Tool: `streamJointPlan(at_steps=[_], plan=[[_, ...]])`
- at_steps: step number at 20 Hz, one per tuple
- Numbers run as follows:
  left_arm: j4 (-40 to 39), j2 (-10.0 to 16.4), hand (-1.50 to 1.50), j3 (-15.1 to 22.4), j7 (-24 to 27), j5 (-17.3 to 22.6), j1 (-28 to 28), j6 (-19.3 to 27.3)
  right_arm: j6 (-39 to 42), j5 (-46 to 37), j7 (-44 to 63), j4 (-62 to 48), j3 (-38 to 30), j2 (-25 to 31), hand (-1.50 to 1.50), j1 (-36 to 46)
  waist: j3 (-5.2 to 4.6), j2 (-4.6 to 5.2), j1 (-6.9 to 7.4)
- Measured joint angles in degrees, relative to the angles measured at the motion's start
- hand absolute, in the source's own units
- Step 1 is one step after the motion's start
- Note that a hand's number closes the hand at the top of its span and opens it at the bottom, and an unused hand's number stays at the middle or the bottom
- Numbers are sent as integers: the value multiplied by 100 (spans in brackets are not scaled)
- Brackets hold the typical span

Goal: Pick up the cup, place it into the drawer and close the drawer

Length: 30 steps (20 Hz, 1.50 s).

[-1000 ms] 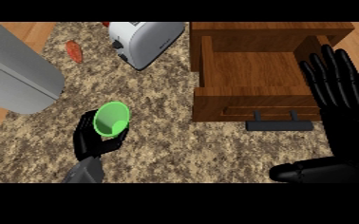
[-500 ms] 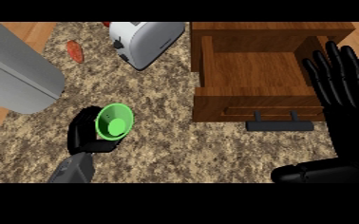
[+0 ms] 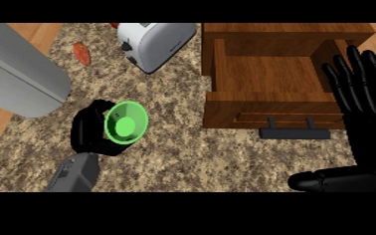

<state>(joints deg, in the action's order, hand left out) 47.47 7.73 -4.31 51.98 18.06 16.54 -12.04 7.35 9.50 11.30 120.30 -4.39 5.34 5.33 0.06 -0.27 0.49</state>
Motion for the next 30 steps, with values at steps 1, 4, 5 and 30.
streamJointPlan(at_steps=[1,4,5,30], plan=[[290,-9,150,69,-181,3,-29,33,2,30,66,2,-27,38,-150,60,0,-1,5],[1237,-94,150,310,-803,36,-149,160,76,60,-33,-36,-40,37,-150,-48,1,-7,13],[1517,-116,150,360,-1028,71,-138,213,127,72,-115,-82,-44,33,-150,-121,1,-5,10],[2591,-686,150,687,-4187,-512,2848,2264,206,96,-261,-248,-158,72,-150,-76,-5,30,-104]])
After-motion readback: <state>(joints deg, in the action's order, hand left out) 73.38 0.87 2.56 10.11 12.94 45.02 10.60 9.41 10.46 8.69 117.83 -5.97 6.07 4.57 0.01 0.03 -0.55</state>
